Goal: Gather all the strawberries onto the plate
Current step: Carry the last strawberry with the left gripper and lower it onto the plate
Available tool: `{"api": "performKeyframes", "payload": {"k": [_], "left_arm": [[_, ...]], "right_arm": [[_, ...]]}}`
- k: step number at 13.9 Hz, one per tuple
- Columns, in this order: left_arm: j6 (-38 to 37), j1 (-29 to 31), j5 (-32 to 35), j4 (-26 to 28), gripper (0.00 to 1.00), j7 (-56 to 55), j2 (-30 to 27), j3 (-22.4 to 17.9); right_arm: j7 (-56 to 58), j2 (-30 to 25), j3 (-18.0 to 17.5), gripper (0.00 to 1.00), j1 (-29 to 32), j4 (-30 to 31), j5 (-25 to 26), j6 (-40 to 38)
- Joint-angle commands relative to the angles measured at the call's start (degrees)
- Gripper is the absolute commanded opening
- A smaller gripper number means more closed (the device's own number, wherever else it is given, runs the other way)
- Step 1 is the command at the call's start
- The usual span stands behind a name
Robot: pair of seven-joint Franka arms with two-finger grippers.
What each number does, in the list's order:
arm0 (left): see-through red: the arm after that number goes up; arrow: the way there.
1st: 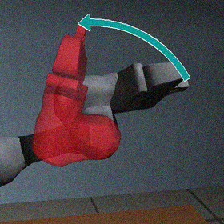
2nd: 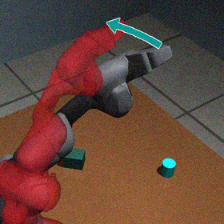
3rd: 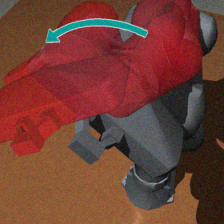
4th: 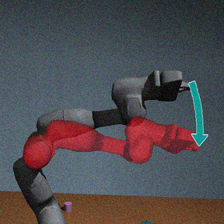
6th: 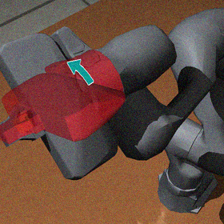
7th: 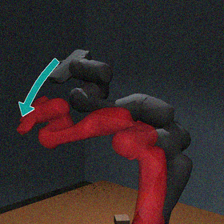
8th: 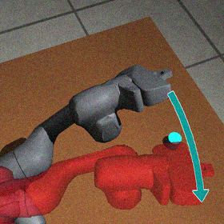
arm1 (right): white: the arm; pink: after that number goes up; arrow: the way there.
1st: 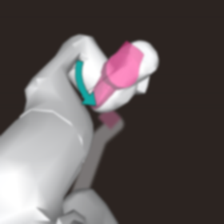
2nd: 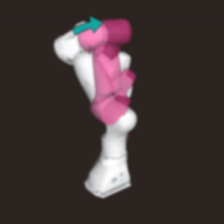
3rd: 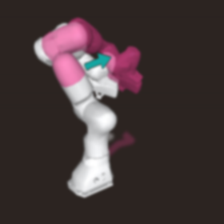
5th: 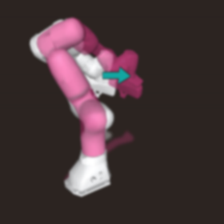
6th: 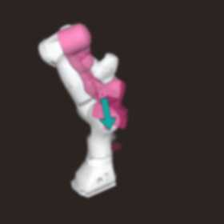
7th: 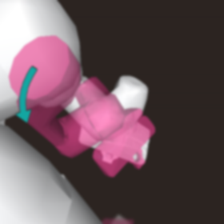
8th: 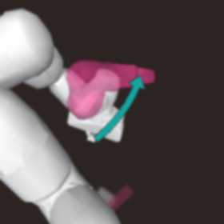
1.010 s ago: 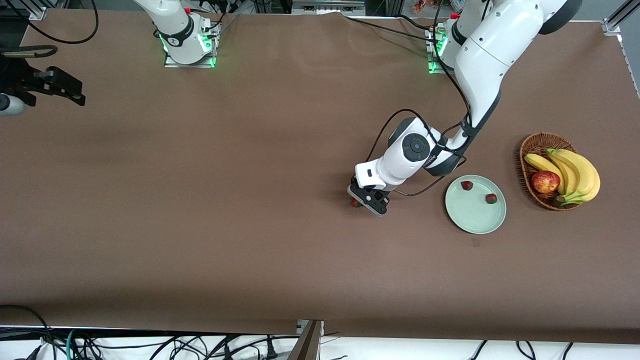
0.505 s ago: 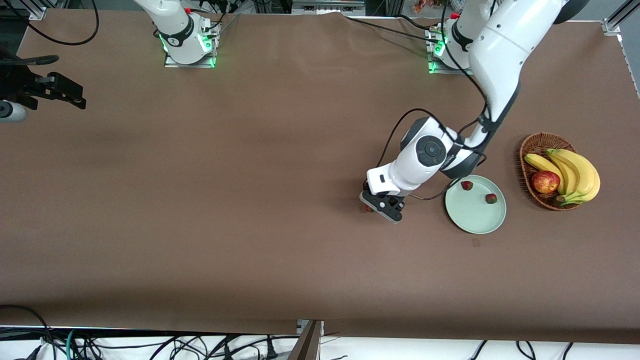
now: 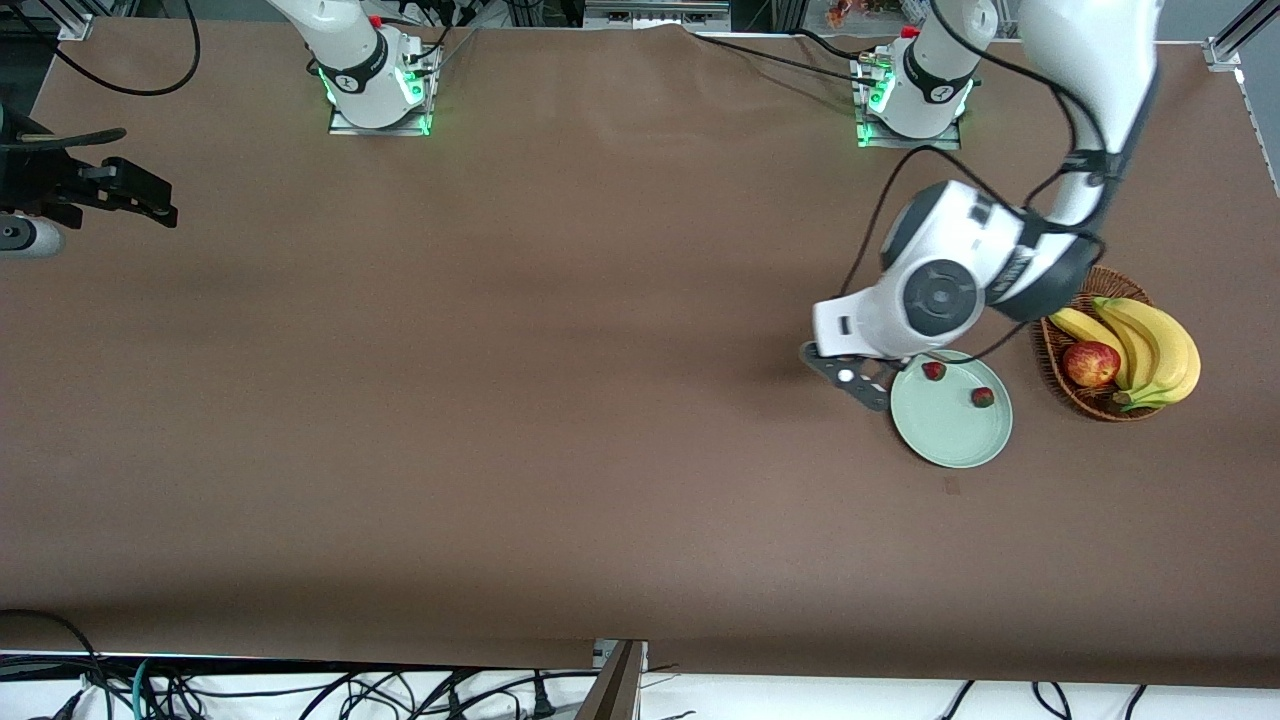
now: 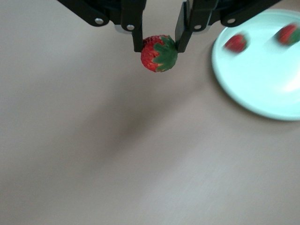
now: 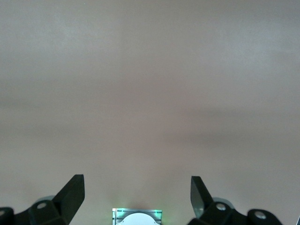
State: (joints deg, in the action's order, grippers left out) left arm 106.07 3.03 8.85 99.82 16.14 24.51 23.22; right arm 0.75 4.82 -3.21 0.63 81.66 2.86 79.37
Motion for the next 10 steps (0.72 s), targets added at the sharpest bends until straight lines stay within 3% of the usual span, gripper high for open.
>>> {"api": "performKeyframes", "payload": {"k": [1, 6, 7, 8, 10], "left_arm": [[0.27, 8.72, 0.29, 0.99, 0.29, 17.02, -0.17, 0.51], [13.0, 16.65, -1.89, 4.22, 0.29, 40.8, 8.7, 0.6], [15.2, 16.74, -2.86, 5.8, 0.39, 41.25, 8.45, 0.6], [15.39, 16.74, -2.96, 5.99, 0.99, 41.52, 8.19, 0.68], [12.78, 17.44, -5.05, 5.47, 1.0, 41.87, 5.92, 1.99]], "right_arm": [[0.83, 0.45, -0.39, 1.0, 0.33, -1.24, 0.39, 0.0], [0.92, 0.71, -0.39, 1.0, 0.33, -1.24, 0.39, 0.17], [1.01, 0.8, -0.39, 1.0, 0.33, -1.24, 0.39, 0.17], [1.01, 0.8, -0.31, 1.0, 0.33, -1.24, 0.39, 0.17], [1.01, 0.8, -0.39, 1.0, 0.33, -1.24, 0.3, 0.17]]}}
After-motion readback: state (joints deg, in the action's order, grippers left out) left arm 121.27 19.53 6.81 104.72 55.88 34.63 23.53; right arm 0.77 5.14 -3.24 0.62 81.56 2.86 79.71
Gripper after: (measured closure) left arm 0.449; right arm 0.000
